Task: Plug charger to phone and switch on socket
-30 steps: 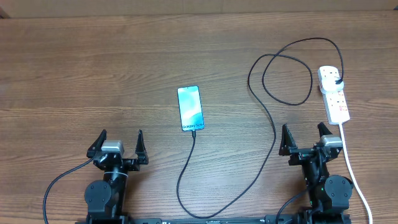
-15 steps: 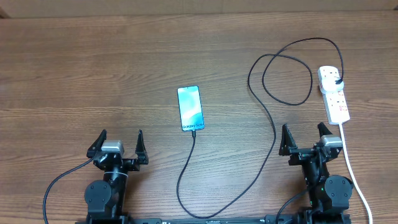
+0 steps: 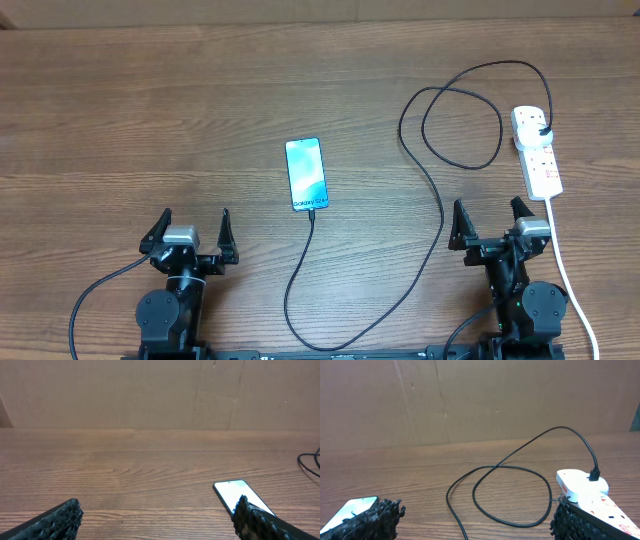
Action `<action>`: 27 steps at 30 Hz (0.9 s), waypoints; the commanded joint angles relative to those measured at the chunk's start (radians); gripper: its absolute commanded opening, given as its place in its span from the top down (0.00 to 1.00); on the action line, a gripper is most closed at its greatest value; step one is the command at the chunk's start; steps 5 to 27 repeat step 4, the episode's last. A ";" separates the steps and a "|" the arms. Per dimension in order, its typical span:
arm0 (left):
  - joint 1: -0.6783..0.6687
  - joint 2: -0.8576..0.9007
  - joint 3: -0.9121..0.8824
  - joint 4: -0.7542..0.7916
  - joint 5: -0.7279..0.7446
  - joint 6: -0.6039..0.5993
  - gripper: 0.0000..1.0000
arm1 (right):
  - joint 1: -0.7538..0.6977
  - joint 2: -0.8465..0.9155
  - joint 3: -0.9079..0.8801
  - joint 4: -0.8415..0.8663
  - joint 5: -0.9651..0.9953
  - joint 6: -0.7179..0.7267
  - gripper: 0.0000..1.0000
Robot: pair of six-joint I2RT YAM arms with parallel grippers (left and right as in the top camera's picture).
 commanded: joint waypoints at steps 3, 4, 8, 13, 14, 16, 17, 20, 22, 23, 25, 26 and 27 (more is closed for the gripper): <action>0.006 -0.011 -0.004 -0.002 -0.004 0.023 0.00 | 0.006 -0.011 -0.007 0.003 0.013 0.002 0.00; 0.006 -0.011 -0.004 -0.002 -0.004 0.023 0.00 | 0.006 -0.011 -0.007 0.003 0.013 0.002 0.00; 0.006 -0.011 -0.004 -0.002 -0.004 0.023 0.00 | 0.006 -0.011 -0.007 0.003 0.013 0.002 0.00; 0.006 -0.011 -0.004 -0.002 -0.004 0.023 0.00 | 0.006 -0.011 -0.007 0.003 0.013 0.002 0.00; 0.006 -0.011 -0.004 -0.002 -0.004 0.023 0.00 | 0.006 -0.011 -0.007 0.003 0.013 0.002 0.00; 0.006 -0.011 -0.004 -0.002 -0.004 0.023 0.00 | 0.006 -0.011 -0.007 0.003 0.013 0.002 0.00; 0.006 -0.011 -0.004 -0.002 -0.004 0.023 0.00 | 0.006 -0.011 -0.007 0.003 0.013 0.002 0.00; 0.006 -0.011 -0.004 -0.002 -0.004 0.023 0.00 | 0.006 -0.011 -0.007 0.003 0.013 0.002 0.00; 0.006 -0.011 -0.004 -0.002 -0.004 0.023 0.00 | 0.006 -0.011 -0.007 0.003 0.013 0.002 0.00; 0.006 -0.011 -0.004 -0.002 -0.004 0.023 0.00 | 0.006 -0.011 -0.007 0.003 0.013 0.002 0.00; 0.006 -0.011 -0.004 -0.002 -0.004 0.023 0.00 | 0.006 -0.011 -0.007 0.003 0.013 0.002 0.00; 0.006 -0.011 -0.004 -0.002 -0.004 0.023 0.00 | 0.006 -0.011 -0.007 0.003 0.013 0.002 0.00; 0.006 -0.011 -0.004 -0.002 -0.004 0.023 0.00 | 0.006 -0.011 -0.007 0.003 0.013 0.002 0.00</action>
